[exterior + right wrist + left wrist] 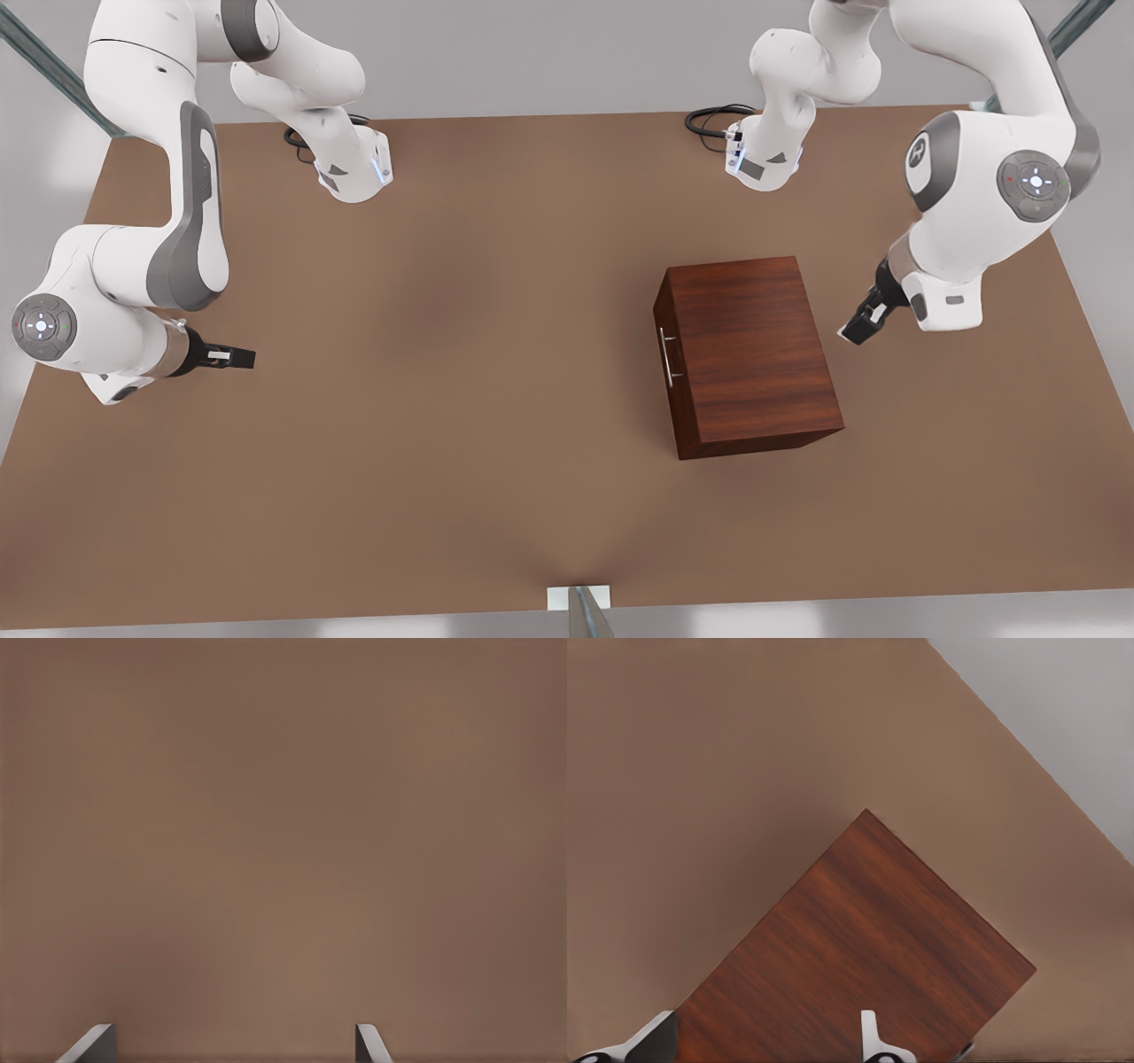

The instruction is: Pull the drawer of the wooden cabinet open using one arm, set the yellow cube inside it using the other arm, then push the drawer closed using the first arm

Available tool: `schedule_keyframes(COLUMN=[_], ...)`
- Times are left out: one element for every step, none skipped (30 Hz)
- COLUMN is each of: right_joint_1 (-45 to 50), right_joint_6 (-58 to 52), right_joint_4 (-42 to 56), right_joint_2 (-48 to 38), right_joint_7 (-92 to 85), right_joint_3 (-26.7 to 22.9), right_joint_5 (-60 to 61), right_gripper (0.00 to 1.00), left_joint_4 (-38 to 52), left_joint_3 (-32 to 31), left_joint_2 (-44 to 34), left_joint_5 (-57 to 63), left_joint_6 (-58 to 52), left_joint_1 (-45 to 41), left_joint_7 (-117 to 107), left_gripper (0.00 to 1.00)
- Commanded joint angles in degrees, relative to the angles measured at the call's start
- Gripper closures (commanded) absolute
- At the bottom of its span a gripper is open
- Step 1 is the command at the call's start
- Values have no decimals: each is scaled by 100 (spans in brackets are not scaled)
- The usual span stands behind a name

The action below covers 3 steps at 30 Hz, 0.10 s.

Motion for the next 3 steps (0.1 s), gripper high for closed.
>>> schedule_keyframes(right_joint_1=[2,-7,-7], right_joint_6=[-2,-2,-2], right_joint_4=[3,3,3], right_joint_2=[-7,-8,-7], right_joint_7=[-46,-46,-46], right_joint_3=[-1,-1,-1], right_joint_5=[4,4,4], right_gripper=[0,0,0], left_joint_4=[22,31,31], left_joint_3=[5,5,5], left_joint_2=[6,6,6], left_joint_5=[29,29,29], left_joint_6=[44,35,35], left_joint_1=[16,16,16], left_joint_7=[5934,5933,5933], left_gripper=[0,0,0])
